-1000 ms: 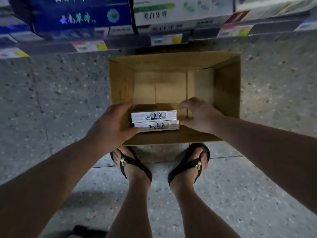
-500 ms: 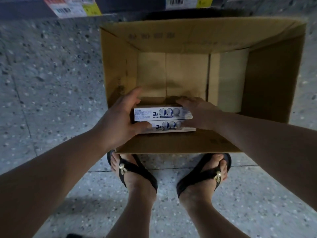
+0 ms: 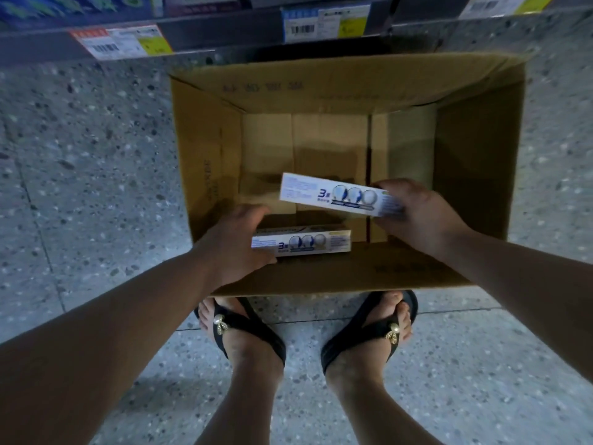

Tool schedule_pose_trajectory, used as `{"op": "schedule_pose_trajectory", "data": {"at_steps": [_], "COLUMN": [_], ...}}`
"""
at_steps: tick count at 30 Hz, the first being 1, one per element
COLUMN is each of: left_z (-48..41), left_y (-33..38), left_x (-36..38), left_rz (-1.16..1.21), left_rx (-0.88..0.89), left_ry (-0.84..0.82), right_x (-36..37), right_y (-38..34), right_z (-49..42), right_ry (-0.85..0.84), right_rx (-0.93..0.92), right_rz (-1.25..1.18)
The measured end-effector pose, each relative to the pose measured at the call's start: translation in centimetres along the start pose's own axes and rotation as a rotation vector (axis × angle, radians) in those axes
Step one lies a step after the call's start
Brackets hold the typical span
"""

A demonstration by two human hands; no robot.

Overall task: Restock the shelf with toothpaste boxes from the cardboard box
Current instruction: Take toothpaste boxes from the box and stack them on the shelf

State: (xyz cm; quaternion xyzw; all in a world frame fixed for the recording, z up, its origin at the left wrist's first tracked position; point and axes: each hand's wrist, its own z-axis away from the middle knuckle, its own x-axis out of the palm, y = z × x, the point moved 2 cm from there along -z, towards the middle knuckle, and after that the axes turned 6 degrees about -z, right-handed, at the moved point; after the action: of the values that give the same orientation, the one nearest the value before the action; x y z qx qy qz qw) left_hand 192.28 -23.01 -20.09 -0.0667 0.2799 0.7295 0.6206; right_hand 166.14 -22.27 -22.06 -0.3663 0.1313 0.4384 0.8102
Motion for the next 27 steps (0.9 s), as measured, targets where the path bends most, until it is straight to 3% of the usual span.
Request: {"op": "schedule_pose_trajectory", "data": {"at_steps": [3, 9, 21, 27], "left_z": [-1.7, -4.4, -4.4, -3.3], "left_y": [0.1, -0.4, -0.9, -0.3], "left_x": [1.5, 3.5, 3.4, 1.8], "left_rz": [-0.068, -0.253, -0.414, -0.166], "left_rx": [-0.014, -0.039, 0.038, 0.111], "left_ry": [-0.115, -0.168, 0.015, 0.154], "right_x": [-1.5, -0.8, 0.2, -1.2], "right_y": [0.8, 1.2, 1.0, 0.3], "right_z": [0.9, 0.4, -0.2, 0.1], "right_ry": [0.048, 0.071, 0.077, 0.115], "right_rx": [0.017, 0.007, -0.001, 0.031], "right_rz": [-0.008, -0.008, -0.046, -0.090]}}
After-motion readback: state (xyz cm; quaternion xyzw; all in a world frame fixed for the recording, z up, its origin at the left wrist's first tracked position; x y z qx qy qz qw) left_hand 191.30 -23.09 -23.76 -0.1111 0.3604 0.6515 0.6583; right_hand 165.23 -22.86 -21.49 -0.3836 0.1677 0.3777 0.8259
